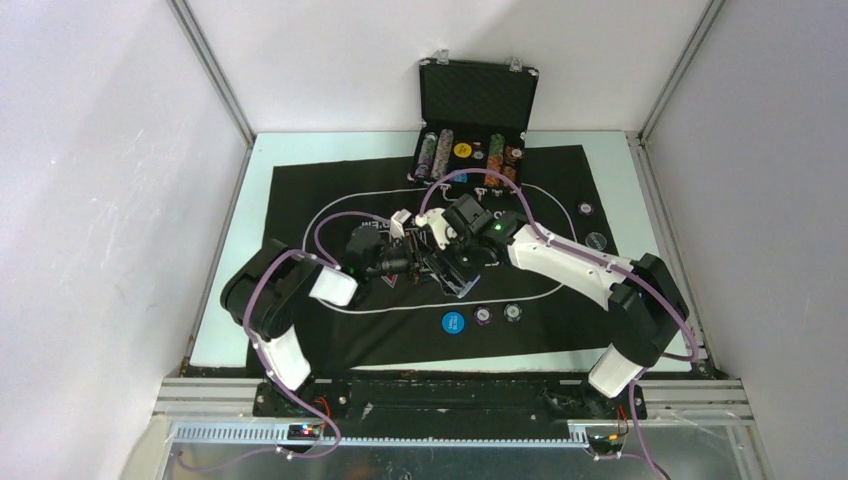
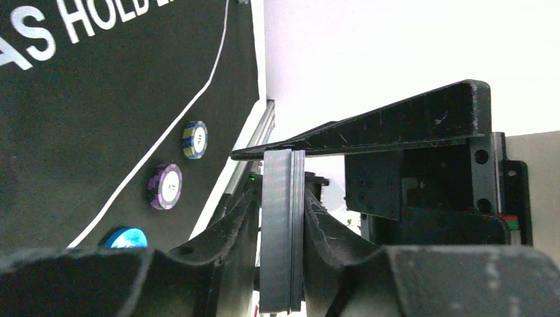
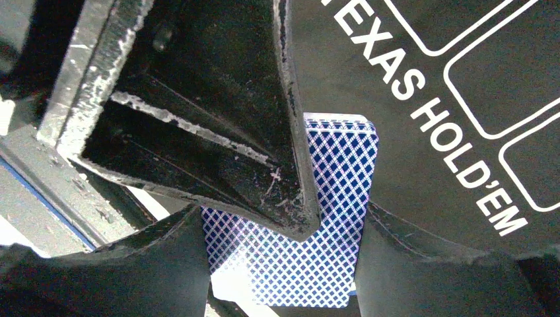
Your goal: Distribute texas hold em gaming equipment
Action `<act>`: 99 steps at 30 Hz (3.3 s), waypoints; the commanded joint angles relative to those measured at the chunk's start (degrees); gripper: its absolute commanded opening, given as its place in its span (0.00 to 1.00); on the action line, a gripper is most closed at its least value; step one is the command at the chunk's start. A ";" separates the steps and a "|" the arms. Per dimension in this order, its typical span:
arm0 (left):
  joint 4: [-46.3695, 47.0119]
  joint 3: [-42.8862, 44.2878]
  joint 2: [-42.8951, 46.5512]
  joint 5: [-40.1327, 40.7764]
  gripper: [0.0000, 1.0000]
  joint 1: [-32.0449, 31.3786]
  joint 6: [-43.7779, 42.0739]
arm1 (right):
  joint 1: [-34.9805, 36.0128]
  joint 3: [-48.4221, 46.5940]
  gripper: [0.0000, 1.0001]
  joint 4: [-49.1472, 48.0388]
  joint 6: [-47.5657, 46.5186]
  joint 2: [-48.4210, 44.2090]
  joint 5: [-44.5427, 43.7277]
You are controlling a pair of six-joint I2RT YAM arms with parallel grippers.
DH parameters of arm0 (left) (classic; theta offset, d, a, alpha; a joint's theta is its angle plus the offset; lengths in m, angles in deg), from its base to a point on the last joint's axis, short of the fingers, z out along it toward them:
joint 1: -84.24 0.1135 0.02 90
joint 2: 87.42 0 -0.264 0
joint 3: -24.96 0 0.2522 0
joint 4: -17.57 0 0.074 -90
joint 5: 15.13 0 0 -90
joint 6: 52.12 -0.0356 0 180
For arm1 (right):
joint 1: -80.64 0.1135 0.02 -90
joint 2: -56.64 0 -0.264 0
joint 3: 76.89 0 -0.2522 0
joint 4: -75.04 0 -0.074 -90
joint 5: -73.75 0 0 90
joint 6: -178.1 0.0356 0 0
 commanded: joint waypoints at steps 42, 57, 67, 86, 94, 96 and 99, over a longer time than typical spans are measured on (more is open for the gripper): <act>-48.34 4.56 17.66 6.60 0.62 -0.09 -38.14 | 2.82 -2.19 0.00 4.63 -4.83 -6.39 0.04; -55.56 5.32 25.03 13.32 0.58 0.44 -40.32 | 2.96 -0.82 0.00 4.04 -3.99 -8.22 0.13; -51.22 4.85 29.11 7.25 0.49 0.12 -38.25 | 2.99 -0.29 0.00 2.65 -3.68 -8.81 0.76; -58.53 7.09 34.41 13.29 0.01 -0.43 -41.56 | 2.40 2.85 0.00 0.03 -1.09 -9.95 -0.78; -64.64 8.73 36.00 17.61 0.00 -0.35 -43.39 | 1.49 5.25 0.00 -0.76 -0.02 -11.67 -0.94; -64.93 8.82 36.75 18.35 0.00 -0.22 -43.57 | 1.16 5.90 0.00 -1.06 0.20 -12.15 -0.98; -63.96 8.54 37.73 17.97 0.00 -0.02 -43.21 | 0.96 6.94 0.00 -1.56 0.45 -12.85 -0.91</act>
